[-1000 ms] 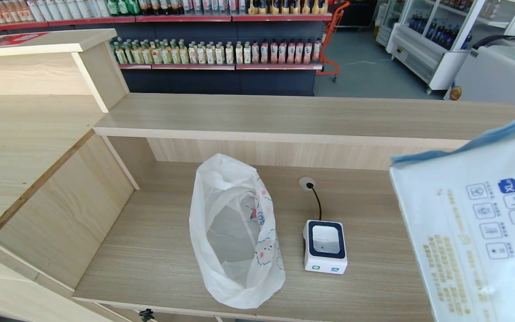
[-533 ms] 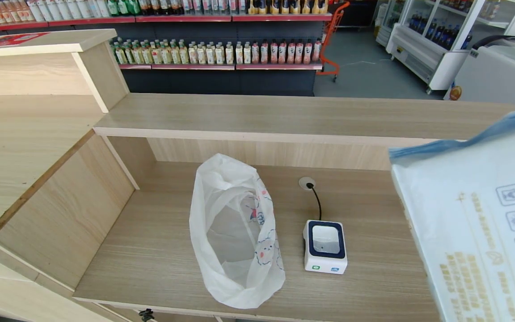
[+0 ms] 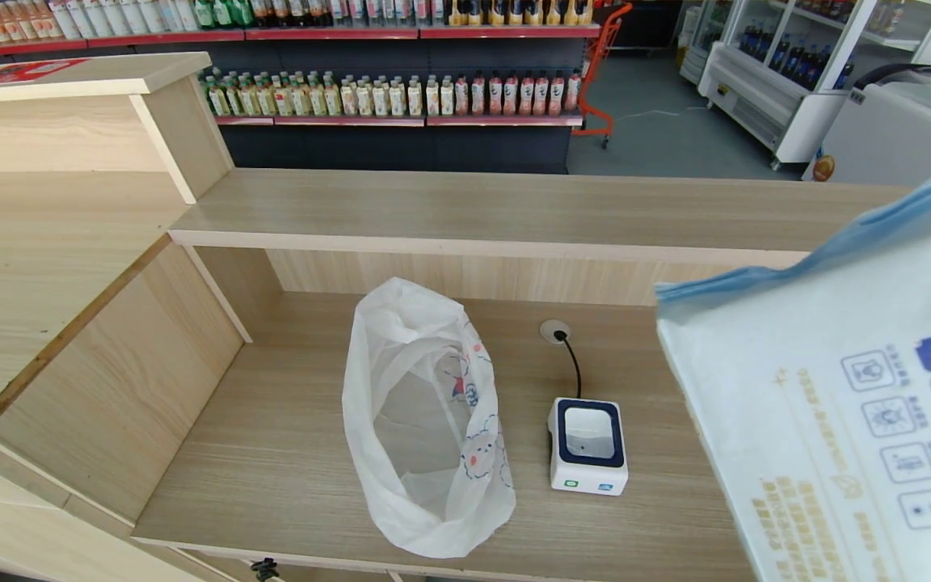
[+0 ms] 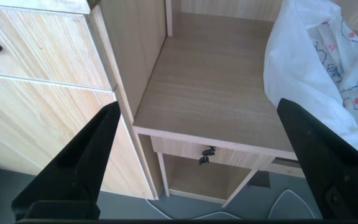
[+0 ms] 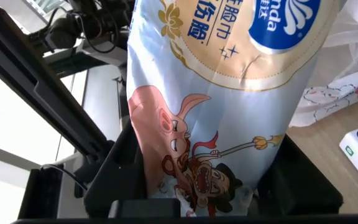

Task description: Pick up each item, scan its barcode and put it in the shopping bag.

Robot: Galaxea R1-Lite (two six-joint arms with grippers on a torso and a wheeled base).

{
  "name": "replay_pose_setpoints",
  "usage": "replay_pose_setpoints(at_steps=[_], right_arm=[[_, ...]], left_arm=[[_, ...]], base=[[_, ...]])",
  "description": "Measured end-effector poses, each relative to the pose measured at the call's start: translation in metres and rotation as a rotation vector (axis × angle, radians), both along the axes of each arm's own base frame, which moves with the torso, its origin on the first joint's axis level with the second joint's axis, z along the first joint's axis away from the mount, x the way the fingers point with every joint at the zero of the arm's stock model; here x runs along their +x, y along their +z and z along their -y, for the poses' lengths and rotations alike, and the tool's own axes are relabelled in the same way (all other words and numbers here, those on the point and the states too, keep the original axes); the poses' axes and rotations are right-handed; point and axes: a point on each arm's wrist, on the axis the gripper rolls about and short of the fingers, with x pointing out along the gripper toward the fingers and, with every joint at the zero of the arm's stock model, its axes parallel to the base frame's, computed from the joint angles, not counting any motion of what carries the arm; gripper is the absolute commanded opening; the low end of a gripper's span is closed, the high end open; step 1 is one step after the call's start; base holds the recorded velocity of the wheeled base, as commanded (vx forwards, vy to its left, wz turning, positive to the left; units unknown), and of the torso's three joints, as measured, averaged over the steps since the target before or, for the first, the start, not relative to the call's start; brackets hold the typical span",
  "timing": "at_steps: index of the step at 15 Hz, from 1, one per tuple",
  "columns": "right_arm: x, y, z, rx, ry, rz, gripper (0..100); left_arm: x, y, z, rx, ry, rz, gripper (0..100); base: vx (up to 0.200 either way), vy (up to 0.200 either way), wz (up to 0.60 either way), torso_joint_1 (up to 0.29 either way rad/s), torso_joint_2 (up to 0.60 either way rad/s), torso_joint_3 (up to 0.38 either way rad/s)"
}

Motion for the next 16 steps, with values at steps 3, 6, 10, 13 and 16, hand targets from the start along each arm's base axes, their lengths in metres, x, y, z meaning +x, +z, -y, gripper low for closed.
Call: replay_pose_setpoints(at_steps=[3,6,10,13,16], right_arm=[[0.0,-0.001,-0.001,-0.003,0.01,-0.005,0],[-0.001,-0.001,-0.001,-0.002,0.014,-0.002,0],[0.005,0.011,0.003,-0.025,-0.164,0.038,0],[0.017,0.017,0.012,-0.125,-0.59,-0.006,0],[0.025,0.018,0.024,-0.271,-0.951,-0.153,0]], left_arm=[[0.0,0.0,0.0,0.0,0.0,0.0,100],[0.0,0.0,0.0,0.0,0.0,0.0,100],[0.0,0.0,0.0,0.0,0.0,0.0,100],[0.0,0.0,0.0,0.0,0.0,0.0,100],[0.0,0.0,0.0,0.0,0.0,0.0,100]], base=[[0.0,0.0,0.0,0.0,0.0,0.0],[0.0,0.0,0.0,0.0,0.0,0.0],[0.0,0.0,0.0,0.0,0.0,0.0],[0.0,0.0,0.0,0.0,0.0,0.0],[0.0,0.0,0.0,0.0,0.0,0.0]])
